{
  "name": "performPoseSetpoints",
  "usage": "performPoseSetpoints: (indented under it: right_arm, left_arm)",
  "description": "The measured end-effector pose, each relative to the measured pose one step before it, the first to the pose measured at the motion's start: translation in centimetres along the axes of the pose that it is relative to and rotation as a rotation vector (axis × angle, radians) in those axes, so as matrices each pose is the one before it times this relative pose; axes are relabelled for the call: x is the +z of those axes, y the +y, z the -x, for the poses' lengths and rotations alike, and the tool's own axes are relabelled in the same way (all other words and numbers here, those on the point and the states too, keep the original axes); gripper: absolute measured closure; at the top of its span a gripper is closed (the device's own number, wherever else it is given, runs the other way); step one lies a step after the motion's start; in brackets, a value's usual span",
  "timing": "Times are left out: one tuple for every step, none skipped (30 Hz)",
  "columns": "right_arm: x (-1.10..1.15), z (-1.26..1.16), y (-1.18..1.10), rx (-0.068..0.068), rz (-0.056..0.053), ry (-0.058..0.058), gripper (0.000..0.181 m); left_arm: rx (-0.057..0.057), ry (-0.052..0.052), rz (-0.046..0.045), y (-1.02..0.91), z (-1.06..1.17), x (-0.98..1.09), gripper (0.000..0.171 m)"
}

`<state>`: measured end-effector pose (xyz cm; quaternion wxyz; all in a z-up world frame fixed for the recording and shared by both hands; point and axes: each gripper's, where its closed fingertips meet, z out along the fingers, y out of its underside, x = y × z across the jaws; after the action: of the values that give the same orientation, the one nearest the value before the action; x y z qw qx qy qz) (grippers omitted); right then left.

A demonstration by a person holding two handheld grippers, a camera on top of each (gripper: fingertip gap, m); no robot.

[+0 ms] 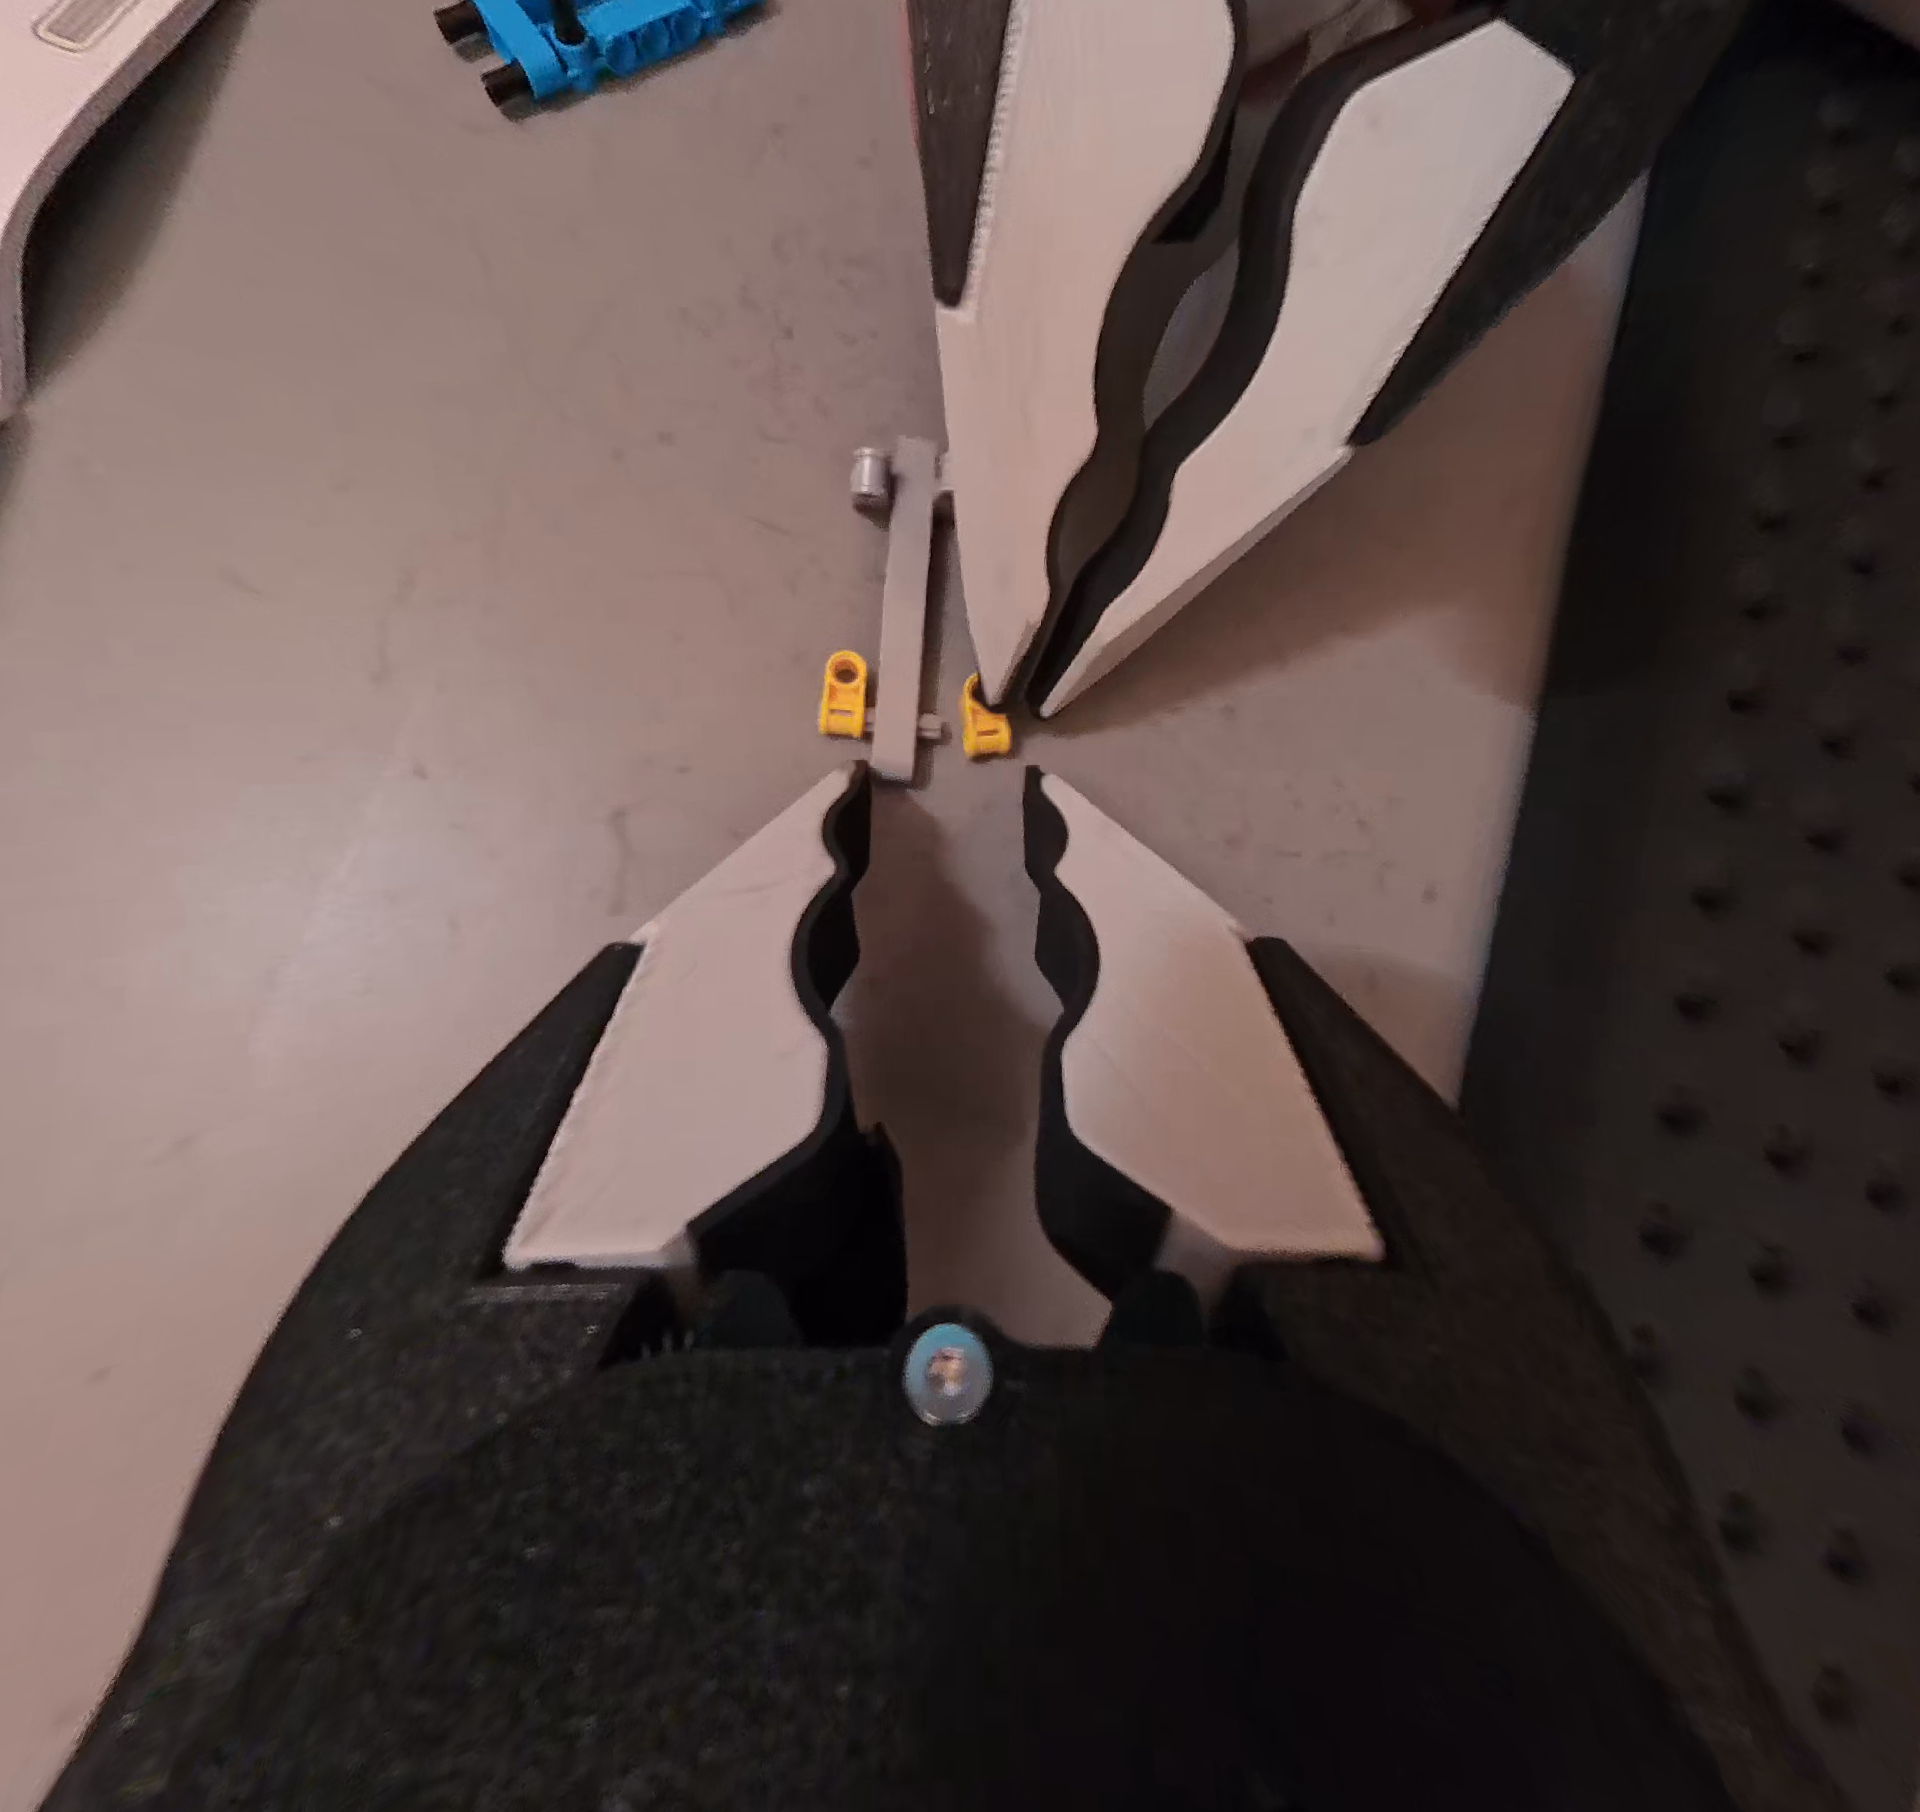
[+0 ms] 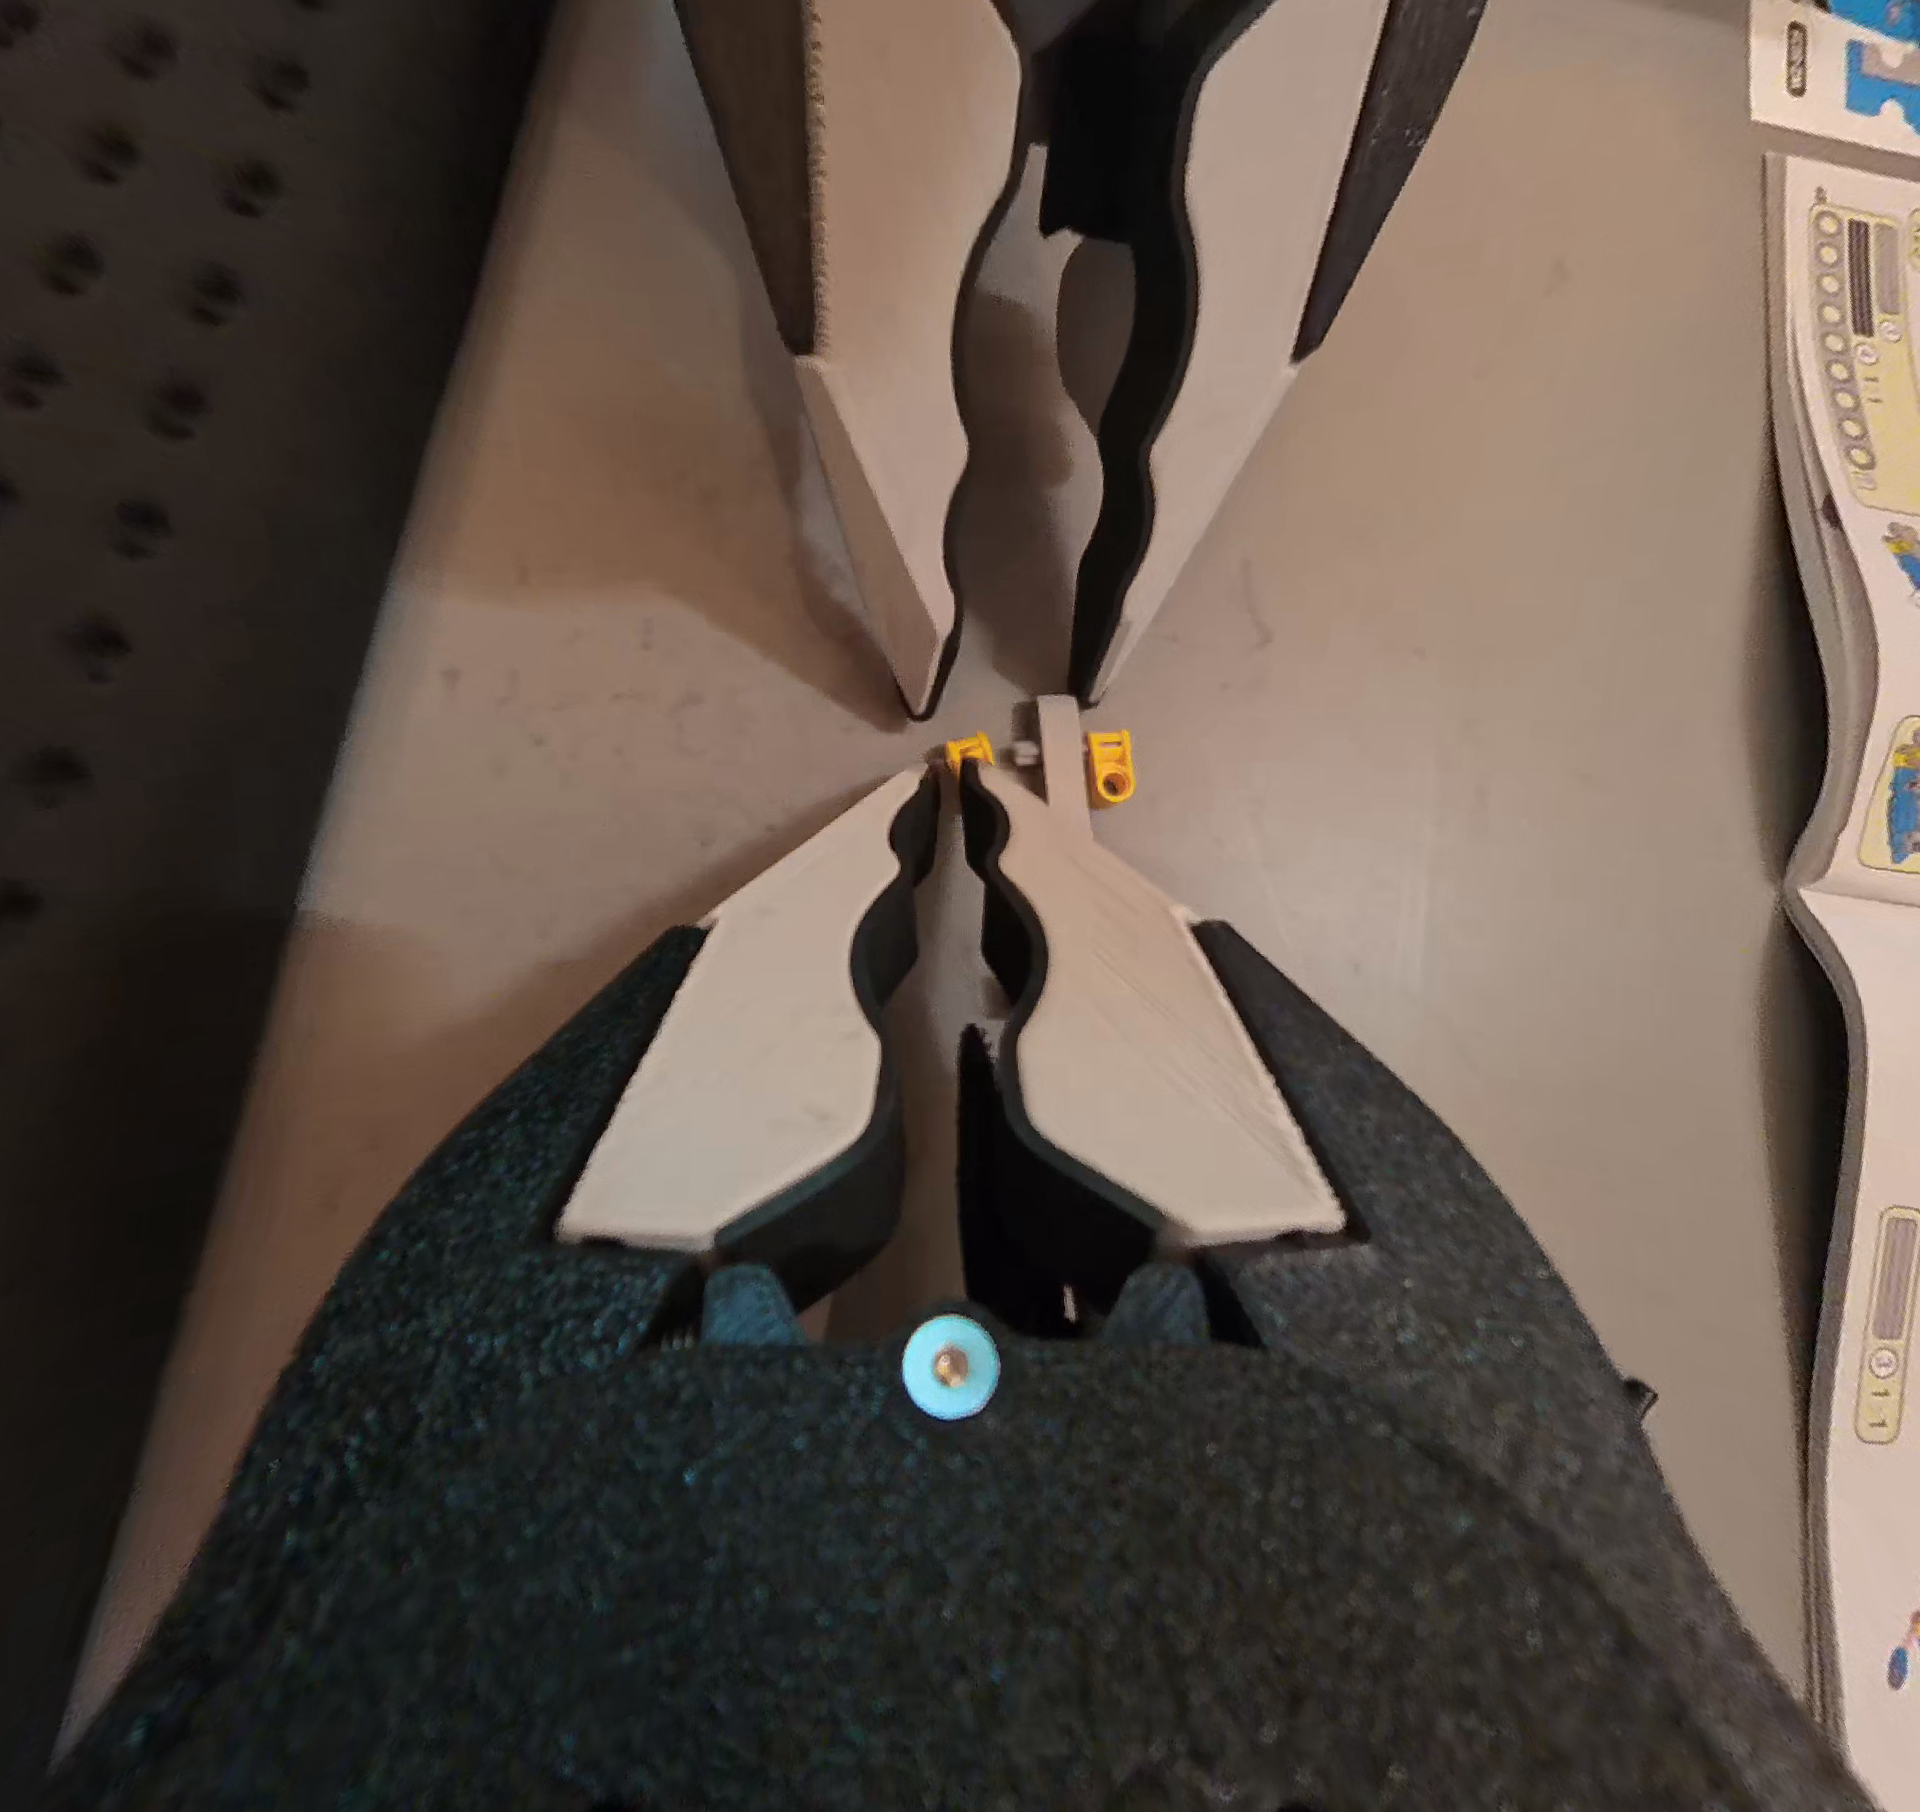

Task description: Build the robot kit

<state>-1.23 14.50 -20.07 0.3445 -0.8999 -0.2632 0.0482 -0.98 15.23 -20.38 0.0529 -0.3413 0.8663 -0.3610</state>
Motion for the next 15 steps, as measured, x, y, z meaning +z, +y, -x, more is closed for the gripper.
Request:
performPoseSetpoints:
  right_arm:
    - [-0.028, -0.079, 0.055, -0.0013, 0.0043, 0.0056, 0.177]
    - [-0.121, -0.089, 0.04, 0.0011, 0.0002, 0.005, 0.177]
    - [-0.192, -0.097, -0.083, 0.0036, -0.0072, 0.0037, 0.177]
    - [-0.23, -0.218, -0.197, 0.0016, -0.0127, 0.0108, 0.176]
    - [-0.224, -0.168, -0.277, -0.0006, -0.0152, 0.0097, 0.175]
    - [-0.176, -0.232, -0.321, -0.0008, -0.0172, 0.0152, 0.17]
    - [-0.081, -0.313, -0.293, -0.0021, -0.0145, 0.021, 0.163]
    - [0.041, -0.184, -0.166, -0.0008, -0.0069, 0.0137, 0.154]
    - [0.165, -0.23, -0.001, -0.0006, 0.0014, 0.0163, 0.145]
    - [0.259, -0.093, 0.135, -0.0059, 0.0083, 0.0095, 0.14]
    - [0.292, 0.049, 0.215, -0.0082, 0.0104, 0.0019, 0.138]
    - [0.253, -0.076, 0.206, -0.007, 0.0081, 0.0078, 0.138]
    - [0.183, -0.132, 0.108, -0.0031, 0.0004, 0.0072, 0.136]
    - [0.095, 0.012, 0.069, 0.0014, -0.0037, -0.0073, 0.136]
    - [0.062, -0.022, 0.037, 0.0062, -0.008, -0.012, 0.137]
  left_arm:
    - [0.0008, 0.0035, 0.00359, 0.061, -0.08, 0.013, 0.143]
    - [0.0031, -0.0036, 0.00261, 0.068, 0.047, -0.001, 0.143]
    - [0.0011, -0.0028, 0.0001, 0.027, 0.042, -0.036, 0.143]
    - [-0.0009, -0.0009, 0.00104, 0.028, 0.058, -0.043, 0.143]
    - [-0.0013, -0.0062, 0.00004, 0.02, 0.145, -0.031, 0.143]
    - [-0.0004, -0.0093, -0.00066, -0.011, 0.182, -0.005, 0.143]
    - [-0.0003, -0.0021, -0.00069, -0.021, 0.042, 0.012, 0.143]
    - [-0.0002, -0.0004, -0.00063, -0.03, -0.007, 0.025, 0.142]
    - [0.0017, -0.0003, -0.00003, -0.025, -0.044, 0.033, 0.141]
    - [0.0032, -0.0021, 0.00109, 0.001, -0.01, 0.016, 0.141]
    - [0.0023, -0.0021, 0.00168, 0.007, 0.004, -0.004, 0.141]
    - [0.0004, -0.0009, 0.00134, 0.008, 0.017, 0.0, 0.141]
    - [-0.0002, -0.0003, 0.00063, -0.008, 0.003, -0.003, 0.141]
    - [0.0012, -0.0007, 0.00014, 0.014, 0.012, 0.003, 0.141]
    - [0.0023, -0.0021, -0.0003, -0.004, 0.031, 0.004, 0.142]
